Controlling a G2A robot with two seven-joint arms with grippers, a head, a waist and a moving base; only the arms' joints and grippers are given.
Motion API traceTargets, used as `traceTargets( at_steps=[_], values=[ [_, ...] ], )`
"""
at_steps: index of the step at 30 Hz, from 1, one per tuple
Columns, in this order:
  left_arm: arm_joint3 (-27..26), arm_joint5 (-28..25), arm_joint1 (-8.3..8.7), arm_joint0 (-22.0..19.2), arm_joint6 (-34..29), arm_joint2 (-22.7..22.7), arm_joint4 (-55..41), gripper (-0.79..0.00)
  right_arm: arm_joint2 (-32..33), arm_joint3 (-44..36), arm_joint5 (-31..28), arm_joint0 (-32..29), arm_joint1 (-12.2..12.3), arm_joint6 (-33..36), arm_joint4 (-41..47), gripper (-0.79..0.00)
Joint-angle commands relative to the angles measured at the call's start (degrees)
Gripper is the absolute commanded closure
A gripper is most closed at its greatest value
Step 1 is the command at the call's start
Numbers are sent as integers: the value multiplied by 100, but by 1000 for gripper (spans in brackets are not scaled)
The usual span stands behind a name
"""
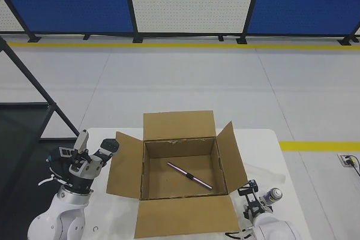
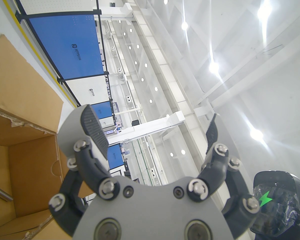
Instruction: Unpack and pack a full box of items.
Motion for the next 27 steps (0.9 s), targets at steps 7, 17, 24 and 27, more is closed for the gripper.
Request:
traceTargets(
  at_steps=[7, 17, 24, 27],
  values=[
    [0, 0, 0, 0, 0, 0, 0, -785, 113, -109, -130, -13, 10, 34, 187, -622],
    [0, 0, 0, 0, 0, 0, 0, -785, 233, -297, -163, -67, 26, 0, 330, -785],
    [0, 0, 0, 0, 0, 0, 0, -785, 707, -1196, -186, -661, 72, -149, 622, -785],
    [0, 0, 0, 0, 0, 0, 0, -785, 1004, -1653, -203, -1024, 89, -349, 952, -785]
  ],
)
